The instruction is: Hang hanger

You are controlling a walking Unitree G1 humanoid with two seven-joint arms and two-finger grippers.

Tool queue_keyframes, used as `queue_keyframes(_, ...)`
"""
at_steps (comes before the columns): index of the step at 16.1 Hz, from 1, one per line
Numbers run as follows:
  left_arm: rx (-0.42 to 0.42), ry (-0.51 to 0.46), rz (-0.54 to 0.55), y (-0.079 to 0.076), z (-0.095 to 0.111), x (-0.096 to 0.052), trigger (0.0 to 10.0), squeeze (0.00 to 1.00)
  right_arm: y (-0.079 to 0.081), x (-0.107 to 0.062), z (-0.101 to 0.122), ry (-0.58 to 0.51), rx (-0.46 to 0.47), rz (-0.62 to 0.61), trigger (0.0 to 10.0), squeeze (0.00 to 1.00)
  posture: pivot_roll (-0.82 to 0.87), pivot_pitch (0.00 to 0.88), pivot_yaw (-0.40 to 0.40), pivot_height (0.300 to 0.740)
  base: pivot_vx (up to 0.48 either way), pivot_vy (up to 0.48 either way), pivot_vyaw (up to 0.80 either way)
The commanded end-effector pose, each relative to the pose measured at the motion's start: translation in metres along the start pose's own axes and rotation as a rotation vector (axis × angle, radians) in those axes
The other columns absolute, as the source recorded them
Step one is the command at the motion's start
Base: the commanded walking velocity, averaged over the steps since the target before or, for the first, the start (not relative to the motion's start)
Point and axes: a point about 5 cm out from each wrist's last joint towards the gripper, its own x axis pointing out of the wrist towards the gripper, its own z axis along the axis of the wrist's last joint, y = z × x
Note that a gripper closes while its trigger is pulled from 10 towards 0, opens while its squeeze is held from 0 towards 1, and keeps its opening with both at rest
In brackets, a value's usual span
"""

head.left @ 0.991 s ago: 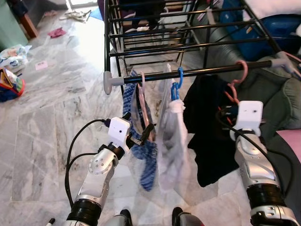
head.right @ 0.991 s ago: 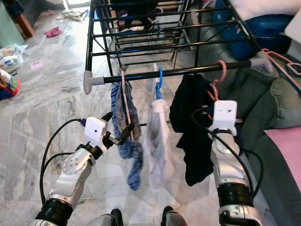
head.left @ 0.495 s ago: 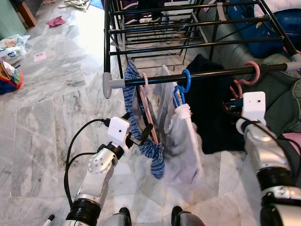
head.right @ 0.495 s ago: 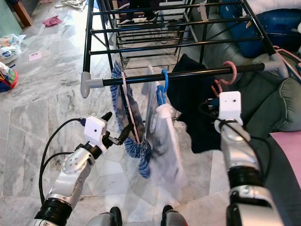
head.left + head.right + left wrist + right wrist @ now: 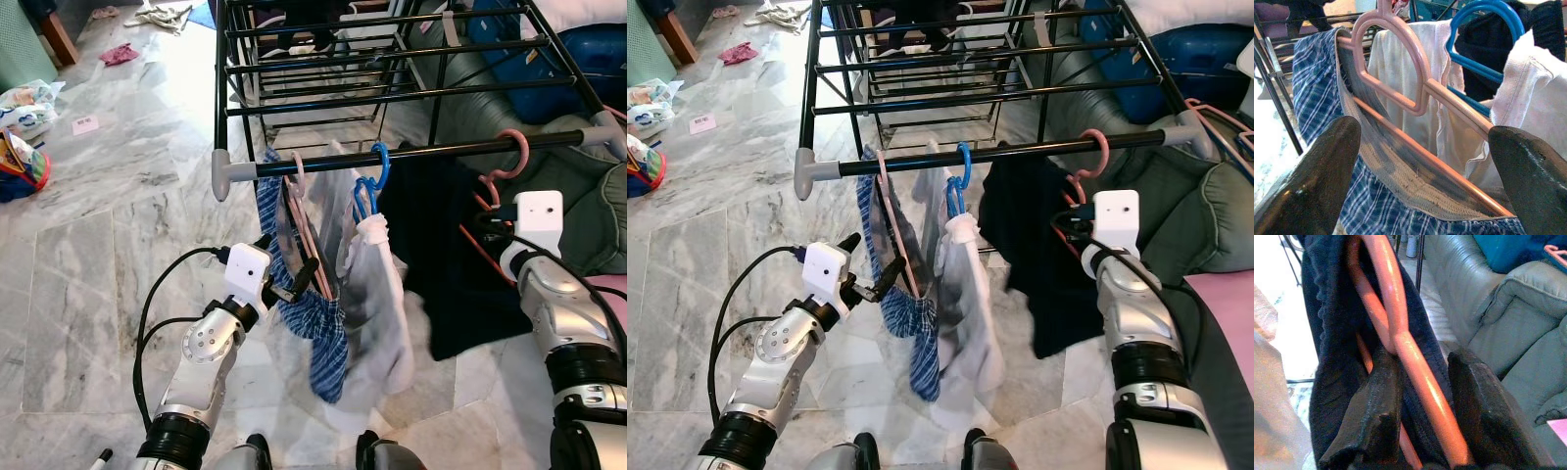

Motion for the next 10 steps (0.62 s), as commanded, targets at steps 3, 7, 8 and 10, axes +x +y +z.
queue_keyframes(3, 0.013, 0.025, -0.003, 0.001, -0.004, -0.003, 10.0, 0.00, -0.009, -0.006, -0.012, 0.041, 0.067, -0.013, 0.0, 0.00, -0.05, 0.215, 0.039, 0.740, 0.000, 0.000, 0.00)
queue_keyframes(7, 0.018, 0.024, -0.004, 0.002, -0.004, -0.001, 10.0, 0.00, 0.001, -0.010, -0.004, -0.036, 0.129, -0.010, 0.0, 0.00, -0.05, 0.199, 0.044, 0.740, 0.000, 0.000, 0.00)
queue_keyframes(8, 0.020, 0.024, -0.004, 0.002, -0.003, -0.001, 10.0, 0.00, 0.003, -0.012, -0.002, -0.049, 0.135, -0.014, 0.0, 0.00, -0.05, 0.195, 0.045, 0.740, 0.000, 0.000, 0.00)
queue_keyframes(10, 0.023, 0.021, -0.003, 0.003, -0.002, 0.000, 10.0, 0.00, 0.006, -0.017, 0.001, -0.092, 0.127, -0.038, 0.0, 0.00, -0.05, 0.188, 0.052, 0.740, 0.000, 0.000, 0.00)
